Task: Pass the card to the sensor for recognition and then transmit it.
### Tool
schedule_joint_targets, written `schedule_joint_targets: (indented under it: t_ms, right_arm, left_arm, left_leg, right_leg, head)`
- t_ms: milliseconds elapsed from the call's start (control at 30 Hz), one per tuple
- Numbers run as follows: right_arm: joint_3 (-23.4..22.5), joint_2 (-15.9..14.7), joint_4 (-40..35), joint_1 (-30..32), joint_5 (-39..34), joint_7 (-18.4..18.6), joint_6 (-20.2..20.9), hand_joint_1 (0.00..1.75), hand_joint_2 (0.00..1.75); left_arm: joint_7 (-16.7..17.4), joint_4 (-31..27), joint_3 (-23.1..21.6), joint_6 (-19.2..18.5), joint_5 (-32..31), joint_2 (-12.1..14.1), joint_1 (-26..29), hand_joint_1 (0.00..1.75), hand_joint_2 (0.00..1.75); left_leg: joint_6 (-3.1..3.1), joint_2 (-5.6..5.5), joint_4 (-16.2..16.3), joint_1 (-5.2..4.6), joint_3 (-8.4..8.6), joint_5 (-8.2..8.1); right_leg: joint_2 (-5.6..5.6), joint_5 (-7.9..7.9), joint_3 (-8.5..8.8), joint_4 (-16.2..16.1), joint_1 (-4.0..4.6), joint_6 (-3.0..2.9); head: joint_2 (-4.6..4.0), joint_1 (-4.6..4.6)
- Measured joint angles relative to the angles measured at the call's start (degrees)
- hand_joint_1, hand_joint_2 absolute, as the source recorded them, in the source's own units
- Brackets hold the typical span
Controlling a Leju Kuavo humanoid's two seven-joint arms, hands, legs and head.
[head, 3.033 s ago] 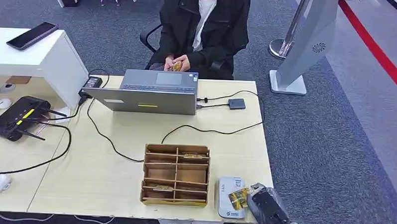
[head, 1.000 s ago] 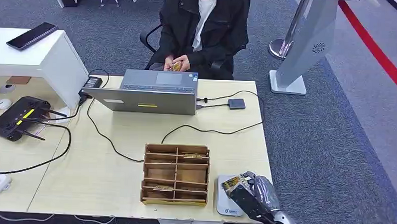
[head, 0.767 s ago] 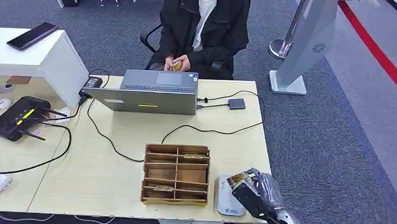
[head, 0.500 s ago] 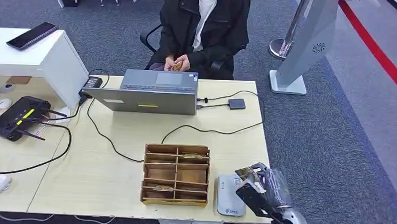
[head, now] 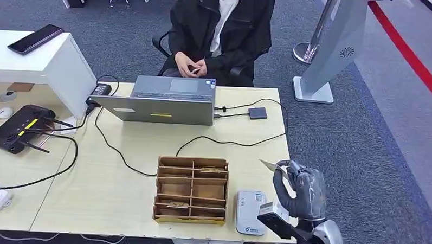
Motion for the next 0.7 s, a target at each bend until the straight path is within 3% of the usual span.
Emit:
schedule_joint_targets:
  t_ms: [367, 400, 433, 467, 500, 567, 600, 667, 700]
  right_arm:
    - [5.2, 0.6, -1.2, -9.5, 4.4, -1.5, -1.3, 1.75, 1.75]
    - [5.6, 0.7, -1.2, -10.4, 4.7, -1.5, -1.2, 1.75, 1.75]
    - [6.3, 1.0, -1.2, -11.5, 4.6, -1.6, -0.7, 1.75, 1.75]
    - [7.2, 1.3, -1.0, -12.8, 4.7, -1.6, -0.1, 1.75, 1.75]
    - [8.0, 1.7, -0.7, -14.1, 5.0, -1.5, 0.3, 1.75, 1.75]
    - [9.5, 2.8, 0.1, -16.5, 7.1, -0.6, 1.1, 1.75, 1.75]
    - [10.2, 3.6, 0.5, -17.7, 8.4, 0.0, 1.8, 1.75, 1.75]
    - [11.5, 5.5, 1.7, -20.3, 10.6, 1.0, 3.1, 1.75, 1.75]
    - [12.0, 6.3, 2.4, -21.4, 11.4, 1.4, 3.5, 1.75, 1.75]
  left_arm:
    - [-0.6, 0.0, 2.9, -1.1, -5.0, 1.1, 0.0, 0.0, 0.0]
    - [-1.0, 0.0, 3.1, -0.8, -5.4, 1.3, -0.1, 0.0, 0.0]
    - [-3.3, 0.0, 3.2, 1.9, -6.4, 0.9, -0.8, 0.0, 0.0]
    - [-5.8, 0.0, 3.2, 7.3, -7.8, -0.1, -2.1, 0.0, 0.0]
    - [-5.7, -0.2, 3.1, 14.3, -8.7, -1.0, -4.4, 0.0, 0.0]
    - [-1.8, -2.0, 2.3, 37.4, -10.6, -3.5, -9.5, 0.0, 0.0]
    - [-0.9, -2.6, 1.8, 46.2, -11.2, -4.4, -11.6, 0.0, 0.0]
    - [-0.2, -3.7, 1.1, 58.4, -11.7, -6.5, -14.6, 0.0, 0.0]
    - [-0.2, -4.1, 0.8, 58.2, -11.9, -6.8, -15.5, 0.0, 0.0]
  left_leg:
    - [-0.02, 0.0, 0.0, 0.01, 0.02, 0.03]
    - [-0.02, 0.0, 0.0, 0.01, 0.09, 0.04]
    - [-0.01, -0.02, 0.0, -0.01, 0.07, 0.07]
    - [0.03, -0.06, 0.0, -0.16, 0.02, 0.16]
    - [0.15, -0.21, 0.0, -0.19, -0.14, 0.33]
    - [0.12, -0.65, 0.0, -0.13, -0.34, 0.47]
    - [0.09, -0.65, 0.0, -0.06, -0.32, 0.48]
    - [0.09, -0.37, 0.0, -0.06, -0.25, 0.48]
    - [0.09, -0.26, 0.0, -0.07, -0.2, 0.49]
  right_leg:
    - [0.0, 0.02, 0.0, 0.0, 0.01, -0.03]
    - [0.0, 0.02, -0.03, 0.0, 0.01, -0.03]
    - [-0.02, 0.04, -0.03, 0.0, 0.01, -0.04]
    - [-0.06, 0.13, -0.13, 0.0, -0.02, -0.01]
    - [-0.25, 0.17, -0.15, 0.0, -0.05, 0.06]
    - [-0.73, 0.22, -0.09, 0.0, -0.05, 0.06]
    - [-0.72, 0.26, -0.04, 0.0, -0.05, 0.04]
    - [-0.49, 0.43, -0.06, 0.0, -0.05, -0.09]
    - [-0.33, 0.46, -0.08, 0.0, -0.06, -0.05]
  head:
    - [0.0, 0.0]
    - [0.0, 0.0]
    - [0.0, 0.02]
    - [0.0, -0.02]
    - [0.0, -0.04]
    - [0.0, 0.0]
    - [0.0, 0.07]
    - [0.0, 0.0]
    - [0.0, 0.02]
